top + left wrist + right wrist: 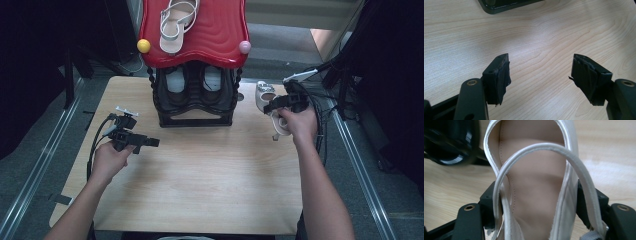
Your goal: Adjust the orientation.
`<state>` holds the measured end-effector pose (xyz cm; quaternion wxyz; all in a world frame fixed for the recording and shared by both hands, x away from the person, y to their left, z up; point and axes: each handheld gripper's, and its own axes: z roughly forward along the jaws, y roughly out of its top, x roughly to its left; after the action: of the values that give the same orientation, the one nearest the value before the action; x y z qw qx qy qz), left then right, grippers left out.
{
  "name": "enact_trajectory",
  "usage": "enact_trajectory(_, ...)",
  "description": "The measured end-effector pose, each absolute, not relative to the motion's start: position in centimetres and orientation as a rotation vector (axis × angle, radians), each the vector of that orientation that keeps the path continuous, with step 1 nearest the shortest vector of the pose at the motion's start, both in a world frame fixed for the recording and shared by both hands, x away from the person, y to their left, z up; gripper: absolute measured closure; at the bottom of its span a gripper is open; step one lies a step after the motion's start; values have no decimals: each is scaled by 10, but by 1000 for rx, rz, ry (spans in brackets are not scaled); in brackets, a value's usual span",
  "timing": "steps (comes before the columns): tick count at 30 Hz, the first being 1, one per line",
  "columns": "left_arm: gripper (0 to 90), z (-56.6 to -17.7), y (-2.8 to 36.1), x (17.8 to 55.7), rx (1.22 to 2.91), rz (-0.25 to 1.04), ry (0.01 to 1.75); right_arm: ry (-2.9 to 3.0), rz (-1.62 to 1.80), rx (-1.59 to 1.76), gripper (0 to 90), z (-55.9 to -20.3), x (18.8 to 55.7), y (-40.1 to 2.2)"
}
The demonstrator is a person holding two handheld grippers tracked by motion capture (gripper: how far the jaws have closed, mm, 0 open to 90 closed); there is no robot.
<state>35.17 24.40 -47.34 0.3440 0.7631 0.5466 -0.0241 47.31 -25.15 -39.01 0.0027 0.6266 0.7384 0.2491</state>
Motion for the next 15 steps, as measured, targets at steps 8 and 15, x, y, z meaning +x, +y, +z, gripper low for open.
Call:
enact_trajectory(8, 316, -474, 244, 351, 1979, -62, 1421, 2269, 815, 1917, 322, -331, 480, -244)
enact_trajectory(15, 316, -473, 244, 352, 1979, -68, 1417, 2226, 825, 1874, 321, -277, 487, -237)
